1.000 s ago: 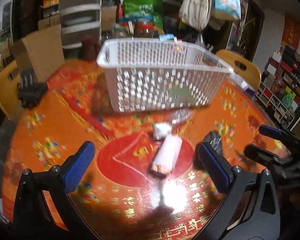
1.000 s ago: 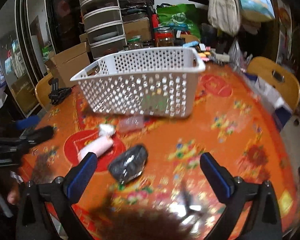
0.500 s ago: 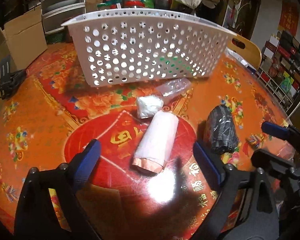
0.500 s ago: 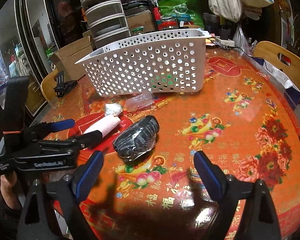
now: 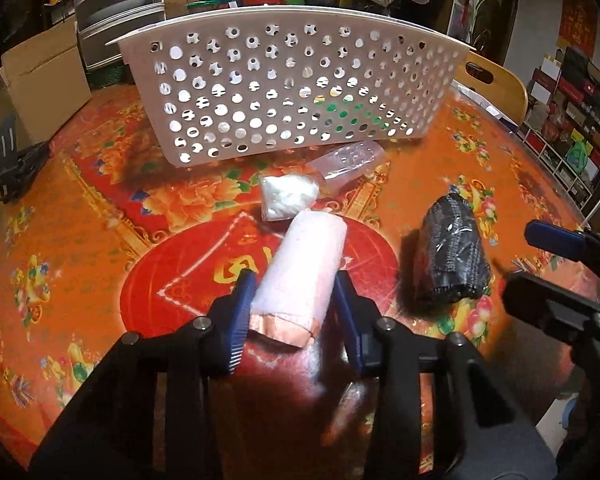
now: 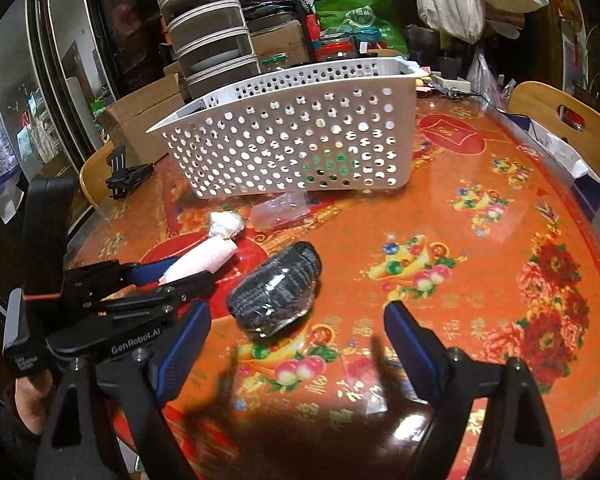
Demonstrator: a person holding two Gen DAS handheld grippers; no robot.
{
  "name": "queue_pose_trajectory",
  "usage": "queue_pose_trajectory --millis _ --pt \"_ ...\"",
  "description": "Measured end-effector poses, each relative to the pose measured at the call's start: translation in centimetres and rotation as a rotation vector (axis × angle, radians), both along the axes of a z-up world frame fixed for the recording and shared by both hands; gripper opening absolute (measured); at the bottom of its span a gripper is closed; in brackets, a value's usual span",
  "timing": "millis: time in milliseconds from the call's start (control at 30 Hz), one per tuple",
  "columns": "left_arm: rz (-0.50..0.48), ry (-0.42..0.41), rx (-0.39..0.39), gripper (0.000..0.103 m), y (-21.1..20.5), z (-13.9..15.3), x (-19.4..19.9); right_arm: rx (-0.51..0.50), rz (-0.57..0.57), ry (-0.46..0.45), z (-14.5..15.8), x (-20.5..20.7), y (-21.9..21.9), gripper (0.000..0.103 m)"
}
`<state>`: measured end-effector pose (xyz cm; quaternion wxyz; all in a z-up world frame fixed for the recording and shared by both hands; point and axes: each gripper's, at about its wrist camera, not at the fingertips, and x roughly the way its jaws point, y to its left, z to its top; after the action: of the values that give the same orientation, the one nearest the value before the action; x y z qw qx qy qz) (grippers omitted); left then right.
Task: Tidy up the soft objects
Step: 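Move the left tool toward the pink roll while the right tool approaches the black glove, then grasp the pink roll with the left tool while the right tool grasps the black glove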
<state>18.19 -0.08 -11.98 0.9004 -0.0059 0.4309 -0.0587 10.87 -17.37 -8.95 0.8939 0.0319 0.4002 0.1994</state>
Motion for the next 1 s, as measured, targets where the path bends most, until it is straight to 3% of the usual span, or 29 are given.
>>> queue_pose_trajectory --millis 233,400,733,1000 --pt "0.045 -0.011 -0.018 0.036 2.3 0.1 -1.3 -0.016 0.027 0.022 -0.6 1.2 2.0 0.085" --pt "0.062 -0.019 -0.034 0.036 3.5 0.2 -1.9 -0.057 0.027 0.045 -1.5 2.1 3.4 0.064" --pt "0.074 -0.026 -0.060 0.036 4.5 0.1 -2.3 -0.126 0.029 0.036 -2.4 2.3 4.4 0.058" --pt "0.073 -0.064 -0.063 0.033 4.4 1.1 -3.2 -0.098 0.037 0.013 -2.0 1.4 3.5 0.055"
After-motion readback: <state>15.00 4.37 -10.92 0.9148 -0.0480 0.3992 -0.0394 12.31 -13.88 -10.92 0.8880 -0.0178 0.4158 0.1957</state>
